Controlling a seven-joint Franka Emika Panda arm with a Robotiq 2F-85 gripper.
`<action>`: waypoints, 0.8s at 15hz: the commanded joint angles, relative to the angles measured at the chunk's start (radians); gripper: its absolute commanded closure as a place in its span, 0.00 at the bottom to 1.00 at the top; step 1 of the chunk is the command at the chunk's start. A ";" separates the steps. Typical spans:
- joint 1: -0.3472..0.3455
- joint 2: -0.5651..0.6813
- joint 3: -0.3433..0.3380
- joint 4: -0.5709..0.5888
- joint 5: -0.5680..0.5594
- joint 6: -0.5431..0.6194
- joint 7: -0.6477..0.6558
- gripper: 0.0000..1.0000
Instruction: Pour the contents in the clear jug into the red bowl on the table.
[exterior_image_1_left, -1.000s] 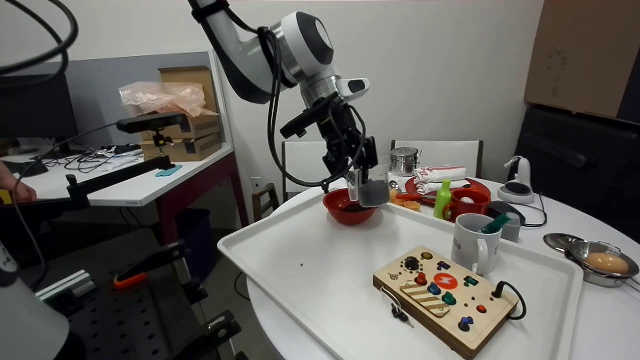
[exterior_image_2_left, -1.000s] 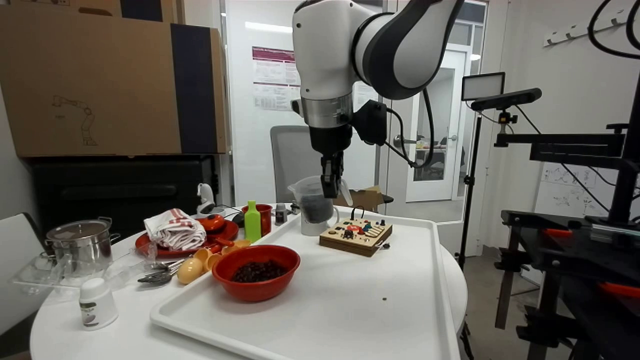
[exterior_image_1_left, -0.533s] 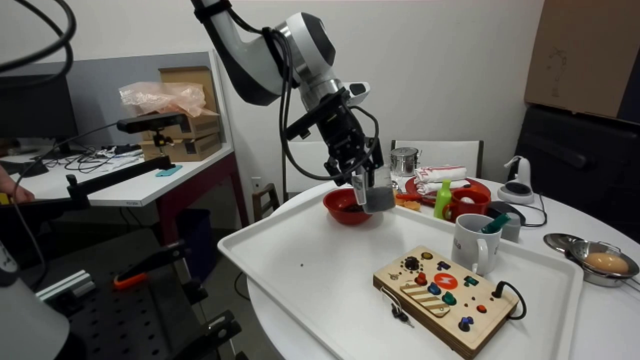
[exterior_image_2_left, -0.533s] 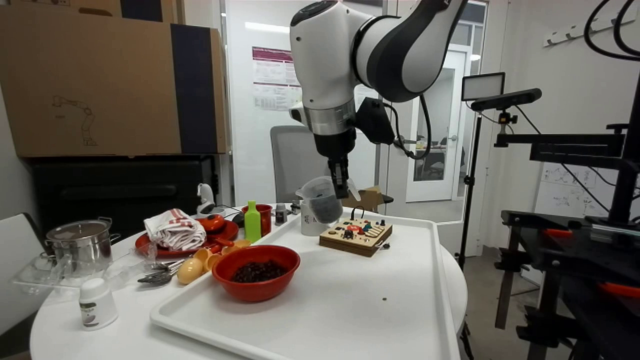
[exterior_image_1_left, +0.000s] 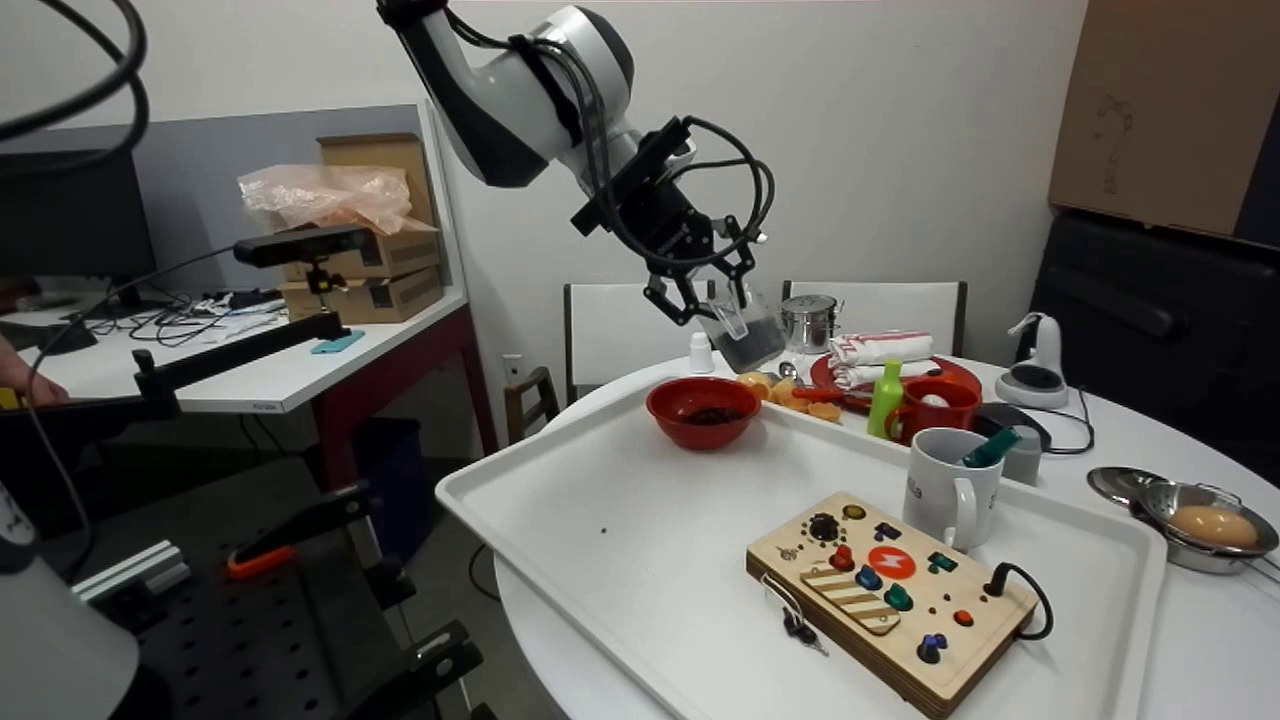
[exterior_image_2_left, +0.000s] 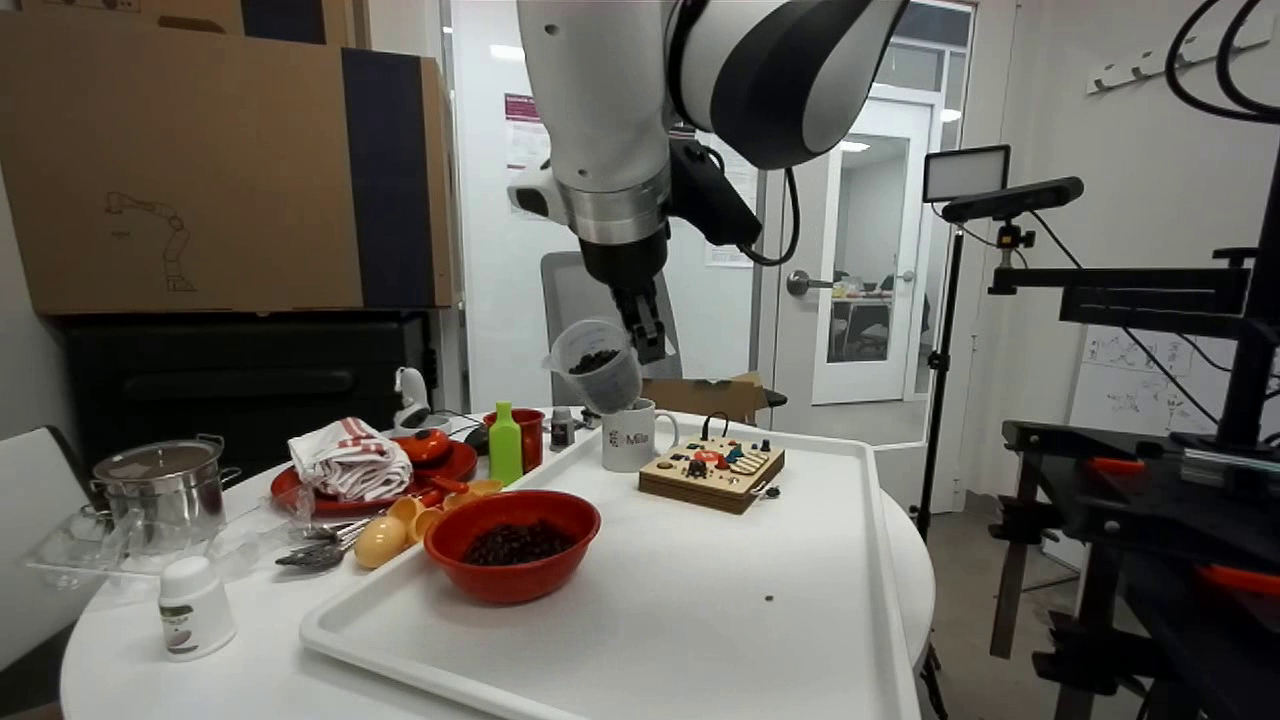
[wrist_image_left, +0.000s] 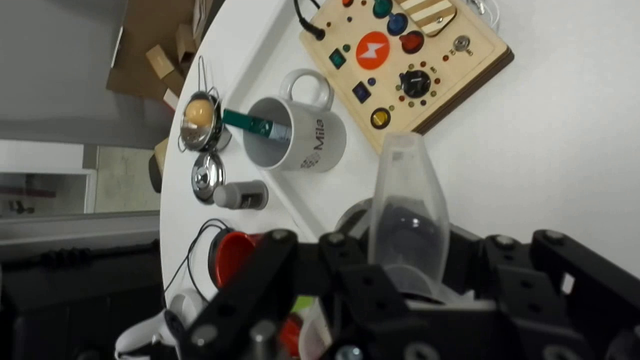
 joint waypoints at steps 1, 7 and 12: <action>-0.035 0.008 0.091 0.031 -0.057 -0.056 -0.063 0.90; -0.064 0.003 0.132 0.019 -0.041 -0.048 -0.048 0.89; -0.084 0.002 0.127 0.012 -0.102 -0.055 -0.096 0.90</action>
